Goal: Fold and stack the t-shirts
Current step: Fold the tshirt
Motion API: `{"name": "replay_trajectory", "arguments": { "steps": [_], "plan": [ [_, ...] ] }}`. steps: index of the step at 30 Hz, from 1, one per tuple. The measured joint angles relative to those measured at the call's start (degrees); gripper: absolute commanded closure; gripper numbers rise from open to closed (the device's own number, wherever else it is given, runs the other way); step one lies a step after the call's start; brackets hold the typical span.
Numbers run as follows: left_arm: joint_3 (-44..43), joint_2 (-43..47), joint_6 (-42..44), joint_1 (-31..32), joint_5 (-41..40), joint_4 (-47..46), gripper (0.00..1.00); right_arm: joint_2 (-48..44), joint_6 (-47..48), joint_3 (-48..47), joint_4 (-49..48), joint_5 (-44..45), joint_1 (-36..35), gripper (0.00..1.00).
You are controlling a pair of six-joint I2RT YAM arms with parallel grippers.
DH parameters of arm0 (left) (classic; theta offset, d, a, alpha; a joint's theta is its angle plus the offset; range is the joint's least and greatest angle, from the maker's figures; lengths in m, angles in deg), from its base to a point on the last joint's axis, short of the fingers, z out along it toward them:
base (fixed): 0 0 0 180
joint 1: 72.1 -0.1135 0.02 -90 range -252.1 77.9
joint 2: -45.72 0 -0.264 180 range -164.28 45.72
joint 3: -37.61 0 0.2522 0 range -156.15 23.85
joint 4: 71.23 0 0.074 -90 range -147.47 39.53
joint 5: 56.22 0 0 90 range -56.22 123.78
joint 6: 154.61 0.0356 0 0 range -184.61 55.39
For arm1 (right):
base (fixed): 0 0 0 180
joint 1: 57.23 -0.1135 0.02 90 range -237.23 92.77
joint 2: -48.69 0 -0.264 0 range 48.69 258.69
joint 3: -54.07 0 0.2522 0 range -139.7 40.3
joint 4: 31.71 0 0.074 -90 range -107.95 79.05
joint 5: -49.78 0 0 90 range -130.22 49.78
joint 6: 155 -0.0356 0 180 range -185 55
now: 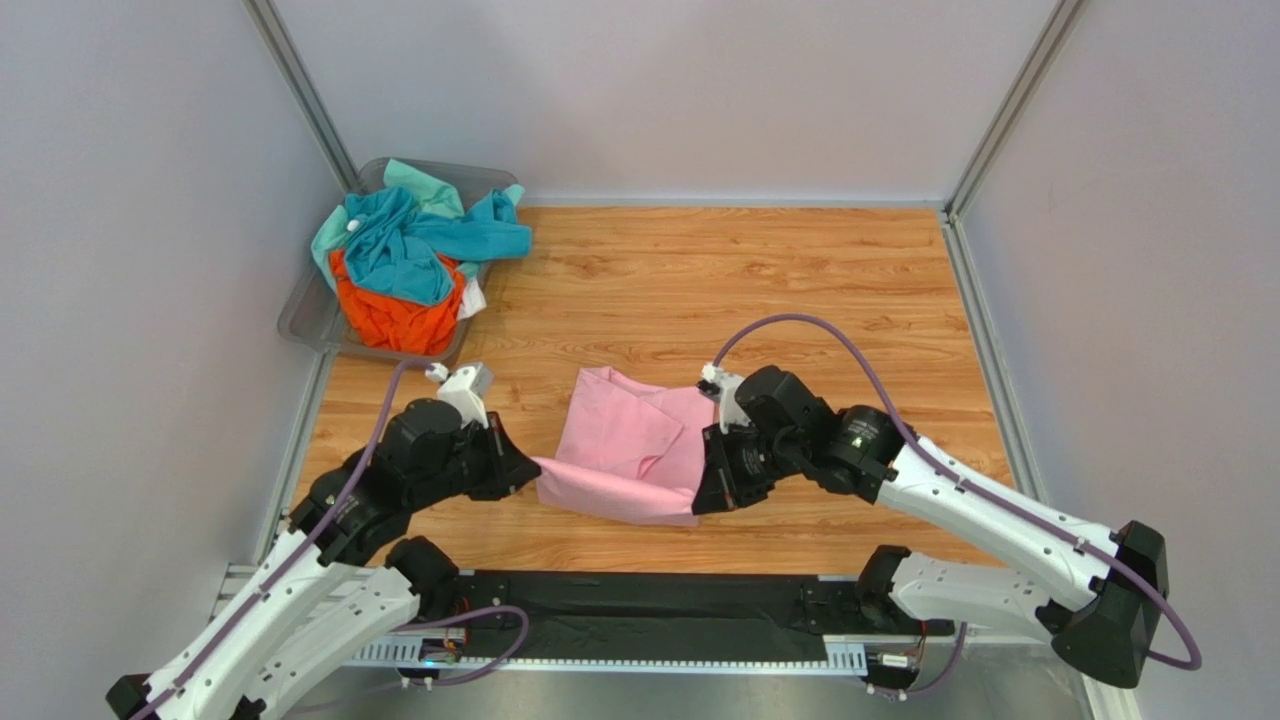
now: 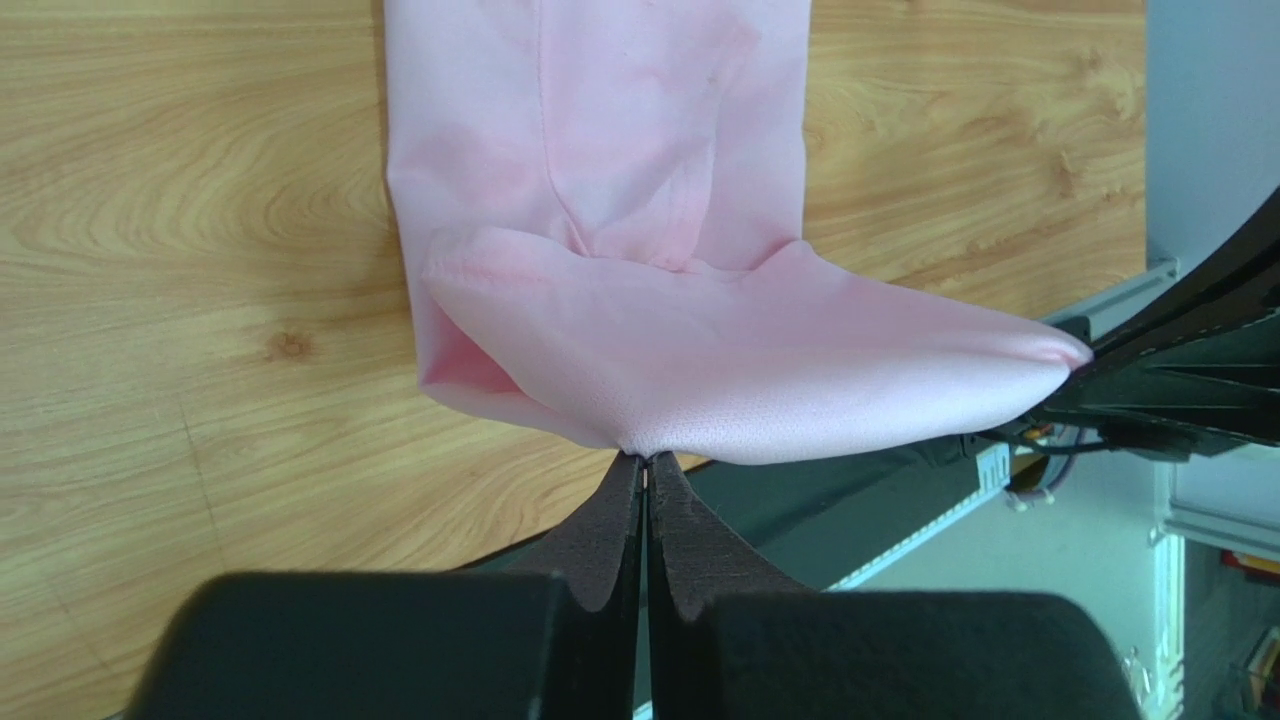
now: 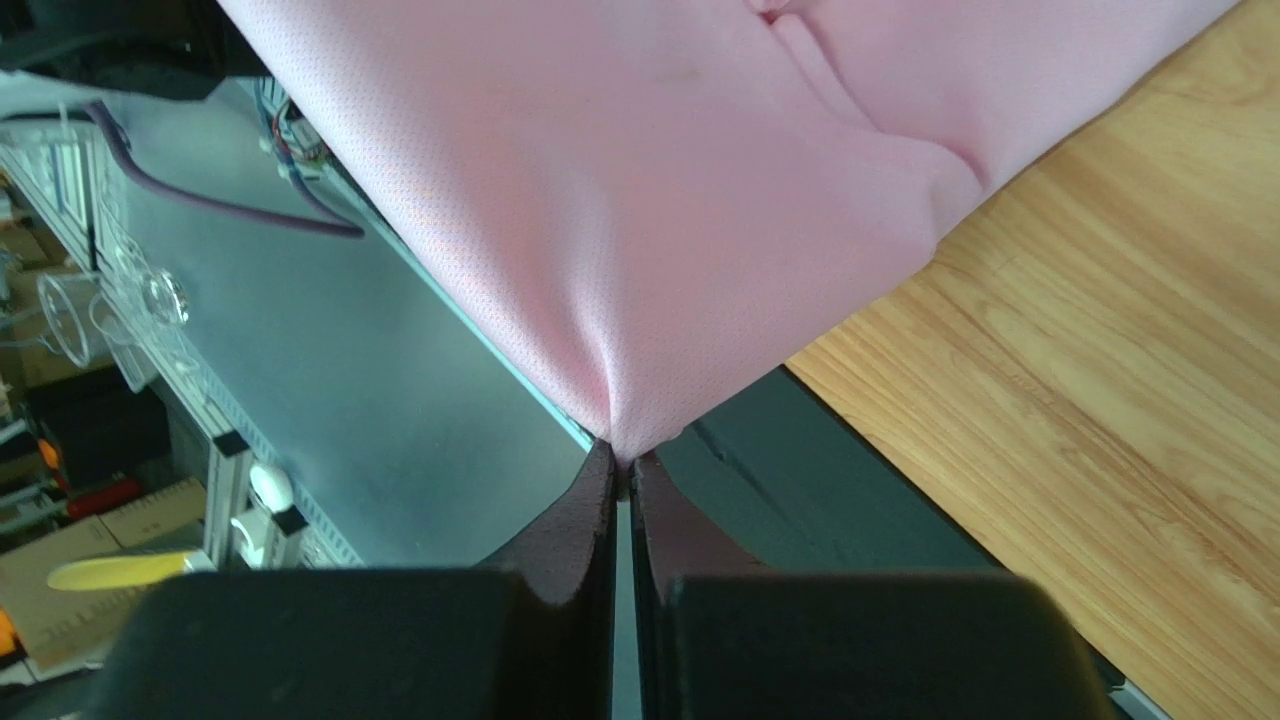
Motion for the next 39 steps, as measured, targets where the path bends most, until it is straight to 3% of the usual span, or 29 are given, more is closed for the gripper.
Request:
{"name": "replay_trajectory", "arguments": {
  "steps": [16, 29, 39],
  "plan": [
    [-11.5, -22.7, 2.7, -1.5, -11.8, -8.5, 1.0, 9.7, 7.3, -8.9, 0.8, -4.2, 18.6, 1.0],
    [-18.9, -42.8, 8.3, -11.0, -7.4, -18.3, 1.0, 24.8, 8.8, -14.9, -4.5, -4.6, 26.4, 1.0],
    [-34.2, -64.6, 12.6, -14.8, -1.8, -23.3, 1.0, 39.0, 8.3, -22.8, -9.6, -5.9, 33.7, 1.0]
  ]
}}
